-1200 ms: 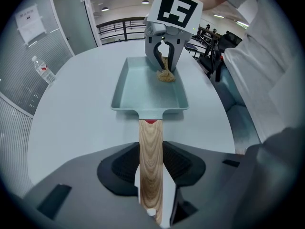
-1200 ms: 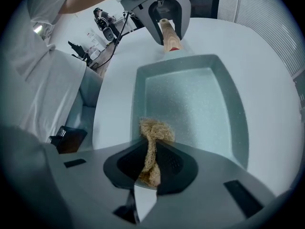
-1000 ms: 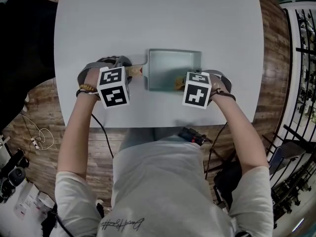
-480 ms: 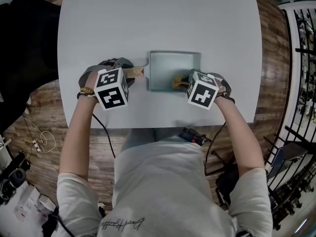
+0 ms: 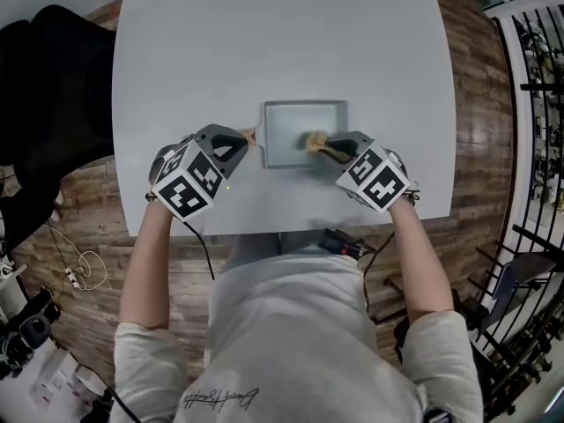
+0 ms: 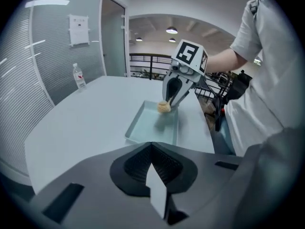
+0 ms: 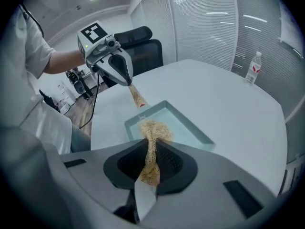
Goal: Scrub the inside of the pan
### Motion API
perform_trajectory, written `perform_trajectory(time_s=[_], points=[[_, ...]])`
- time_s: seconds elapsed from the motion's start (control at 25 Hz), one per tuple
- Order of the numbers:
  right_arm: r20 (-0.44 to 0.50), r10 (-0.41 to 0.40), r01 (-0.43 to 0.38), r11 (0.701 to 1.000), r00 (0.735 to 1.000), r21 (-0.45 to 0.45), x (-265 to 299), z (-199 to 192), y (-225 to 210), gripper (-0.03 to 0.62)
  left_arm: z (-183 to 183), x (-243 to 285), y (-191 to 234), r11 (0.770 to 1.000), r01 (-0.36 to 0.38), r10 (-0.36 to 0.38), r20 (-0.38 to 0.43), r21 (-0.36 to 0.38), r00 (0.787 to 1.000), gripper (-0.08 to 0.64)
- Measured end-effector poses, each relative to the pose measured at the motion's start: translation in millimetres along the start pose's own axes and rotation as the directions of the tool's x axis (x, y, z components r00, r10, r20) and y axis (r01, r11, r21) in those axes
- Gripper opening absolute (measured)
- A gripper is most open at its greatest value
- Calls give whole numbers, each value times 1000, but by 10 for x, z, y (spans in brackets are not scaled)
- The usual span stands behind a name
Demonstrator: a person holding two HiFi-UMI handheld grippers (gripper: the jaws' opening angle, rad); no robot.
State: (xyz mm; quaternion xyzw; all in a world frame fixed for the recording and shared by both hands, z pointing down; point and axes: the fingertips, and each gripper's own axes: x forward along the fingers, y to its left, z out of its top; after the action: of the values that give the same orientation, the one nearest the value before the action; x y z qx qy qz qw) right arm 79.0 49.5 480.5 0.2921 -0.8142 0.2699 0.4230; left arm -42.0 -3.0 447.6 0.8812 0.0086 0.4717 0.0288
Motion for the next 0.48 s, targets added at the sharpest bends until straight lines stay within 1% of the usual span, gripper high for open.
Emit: perform_trajectory(time_s=[0.08,0.16,0.28,0.36,0.48], points=[[57,-27,25,999,998,29,-108,65,19,63,137,-89,-37,999,-25,28,69,-44,997,11],[109,-55,50,997,992,52,-225,118,41,63,254,-173,-96,995,-51,61,121,-81,991,11],[171,-97,84,993,981,82,-384,158,91,63,384,-283,-202,986,-90,116,192,-140,974,11],[208,-121,100,989,971,107,-481,195,151,63,461,-377,-254,972,-106,160,261,-208,952,11],[265,-145,109,983,953,147,-624,277,261,63,545,-518,-328,945,-120,229,350,-305,908,11]])
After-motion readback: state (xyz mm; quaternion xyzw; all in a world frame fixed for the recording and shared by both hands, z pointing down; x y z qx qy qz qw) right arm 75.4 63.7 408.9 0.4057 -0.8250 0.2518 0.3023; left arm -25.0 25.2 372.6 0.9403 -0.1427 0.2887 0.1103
